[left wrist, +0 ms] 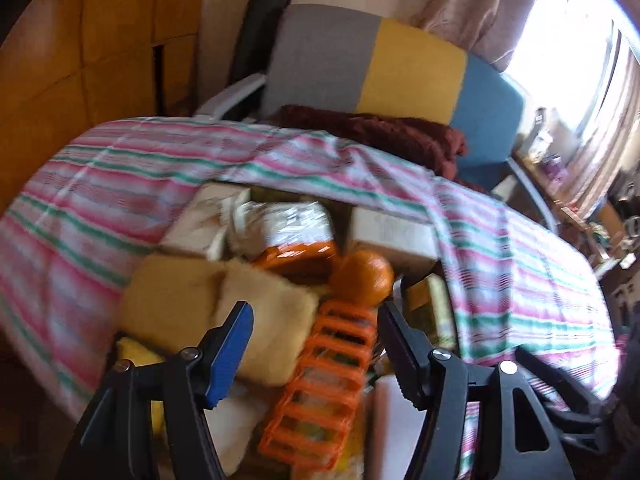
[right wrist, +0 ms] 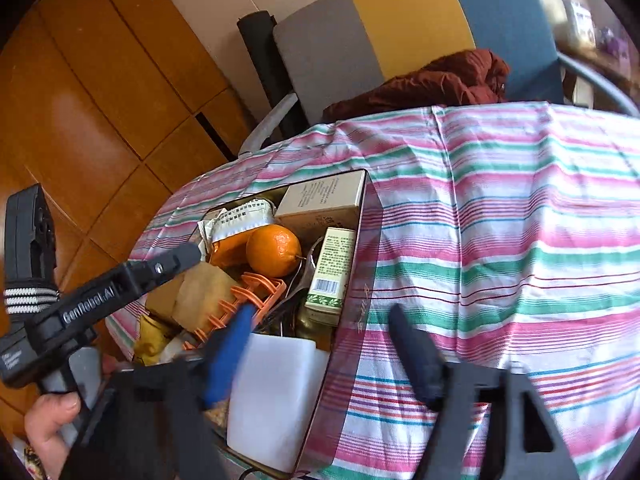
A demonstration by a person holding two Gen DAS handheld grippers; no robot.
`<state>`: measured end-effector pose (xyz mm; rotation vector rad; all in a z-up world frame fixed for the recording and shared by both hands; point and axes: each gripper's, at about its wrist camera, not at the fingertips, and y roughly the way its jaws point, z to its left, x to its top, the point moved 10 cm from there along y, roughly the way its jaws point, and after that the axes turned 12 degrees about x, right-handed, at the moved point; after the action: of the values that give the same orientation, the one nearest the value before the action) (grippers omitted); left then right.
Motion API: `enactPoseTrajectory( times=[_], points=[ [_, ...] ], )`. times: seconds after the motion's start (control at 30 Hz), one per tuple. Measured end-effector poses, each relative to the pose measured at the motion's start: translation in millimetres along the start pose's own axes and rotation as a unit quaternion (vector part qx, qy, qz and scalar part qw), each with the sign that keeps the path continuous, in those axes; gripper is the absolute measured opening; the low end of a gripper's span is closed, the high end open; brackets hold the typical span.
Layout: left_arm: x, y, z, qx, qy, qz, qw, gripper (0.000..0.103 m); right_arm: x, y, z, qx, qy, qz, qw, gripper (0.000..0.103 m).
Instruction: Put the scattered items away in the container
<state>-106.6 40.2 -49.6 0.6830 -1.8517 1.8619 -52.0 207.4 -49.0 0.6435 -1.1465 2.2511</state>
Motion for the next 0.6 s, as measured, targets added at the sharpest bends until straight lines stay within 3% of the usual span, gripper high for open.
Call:
enactPoseTrajectory(
  times=[0.1,0.2,0.33,0.47,0.6],
  points=[
    [-12,-3,17,0.04,-0.006,0.017,0.999,0.066,1,-3,8,-0.019,-0.019,-0.005,1.0,0.103],
    [-20,-3,33,0.084,-0.005,0.035,0.9959,0.066,2,-3,13,-0.037,-0.027,0.001,0.999,0.103],
    [-28,-13,47,0.083,-0.013,0.025,0.9961,0.066,0,-1,21,-0.053,-0.041,0.01,0.998,0.103],
    [-29,-27,61,0.109,-0.01,0.006,0.9939,0.066,-2,1,34,-0.069,-0.076,0.009,0.995,0.103],
    [-30,-42,72,0.117,-0.02,-0.01,0.9929,0.066,-5,4,48,-0.065,-0.091,0.011,0.994,0.103]
  ],
)
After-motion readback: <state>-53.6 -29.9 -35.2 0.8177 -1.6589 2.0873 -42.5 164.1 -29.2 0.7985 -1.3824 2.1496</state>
